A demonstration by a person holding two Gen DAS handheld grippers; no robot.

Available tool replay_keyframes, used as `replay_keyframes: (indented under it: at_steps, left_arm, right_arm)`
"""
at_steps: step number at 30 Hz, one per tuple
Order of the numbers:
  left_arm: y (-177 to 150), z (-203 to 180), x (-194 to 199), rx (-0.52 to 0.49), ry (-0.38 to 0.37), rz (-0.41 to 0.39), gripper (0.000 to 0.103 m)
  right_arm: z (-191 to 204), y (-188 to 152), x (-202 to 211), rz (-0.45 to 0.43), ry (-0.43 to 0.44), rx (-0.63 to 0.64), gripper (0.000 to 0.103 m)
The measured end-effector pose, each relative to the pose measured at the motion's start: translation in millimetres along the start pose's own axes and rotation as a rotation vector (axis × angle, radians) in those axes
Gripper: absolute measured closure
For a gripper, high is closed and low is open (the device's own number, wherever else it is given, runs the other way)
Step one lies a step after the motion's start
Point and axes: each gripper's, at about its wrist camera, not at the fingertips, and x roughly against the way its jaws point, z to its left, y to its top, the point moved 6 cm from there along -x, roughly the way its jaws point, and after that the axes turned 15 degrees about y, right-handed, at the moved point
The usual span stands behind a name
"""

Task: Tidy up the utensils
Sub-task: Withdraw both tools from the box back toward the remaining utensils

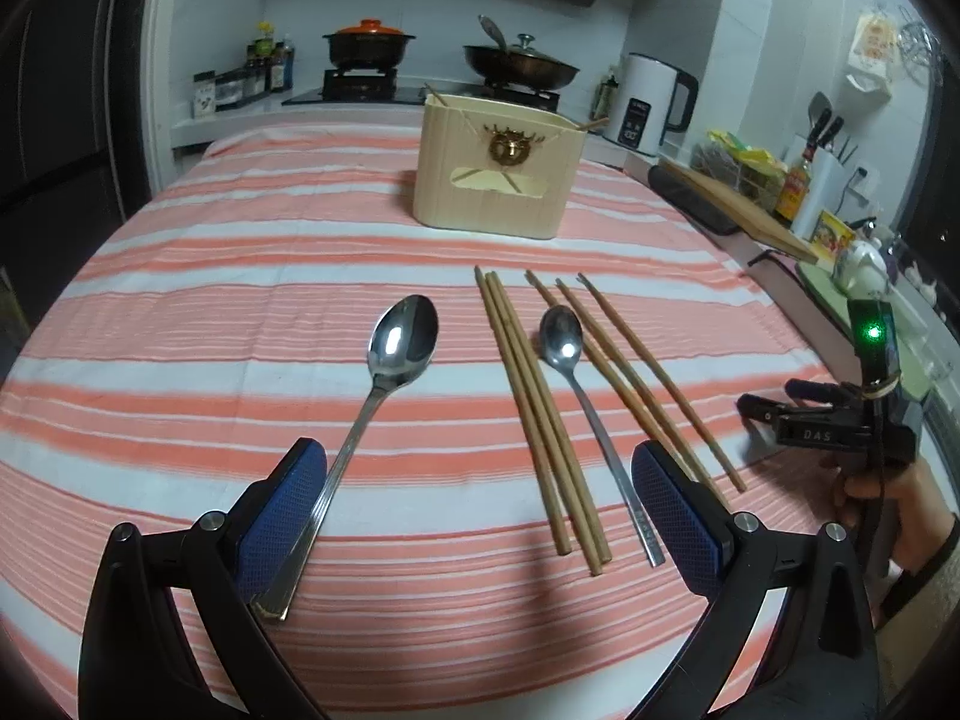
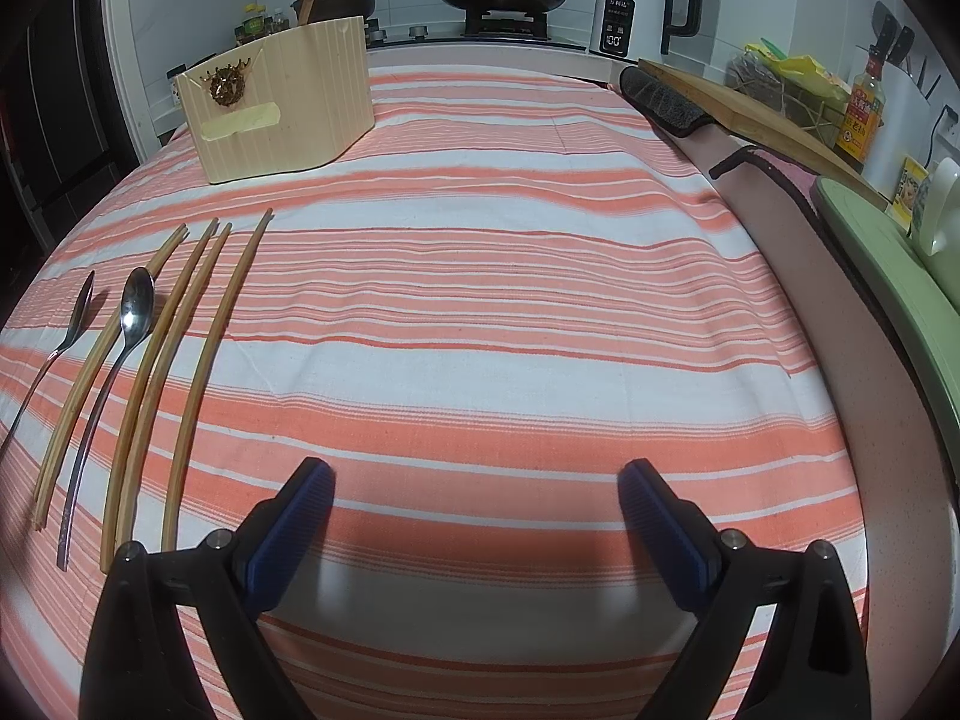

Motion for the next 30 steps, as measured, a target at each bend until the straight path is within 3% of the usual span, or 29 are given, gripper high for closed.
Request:
replay_keyframes:
  at_steps: [8, 19, 27, 30]
  left_arm:
    - [-19, 25, 1, 0.074, 0.013, 0.035, 0.001]
    - [-31, -13, -11, -0.071, 0.008, 0.099, 0.001]
    - [-40, -18, -26, -0.140, 0.067, 0.142, 0.002]
    - [-44, -19, -35, -0.171, 0.122, 0.172, 0.006]
  right_arm:
    - [0, 0, 0, 0.000, 0.000, 0.000, 0.004]
    - [0, 0, 0, 0.000, 0.001, 0.002, 0.004]
    - [0, 0, 0, -0.001, 0.001, 0.003, 0.004]
    - [0, -1, 0, -0.001, 0.002, 0.003, 0.004]
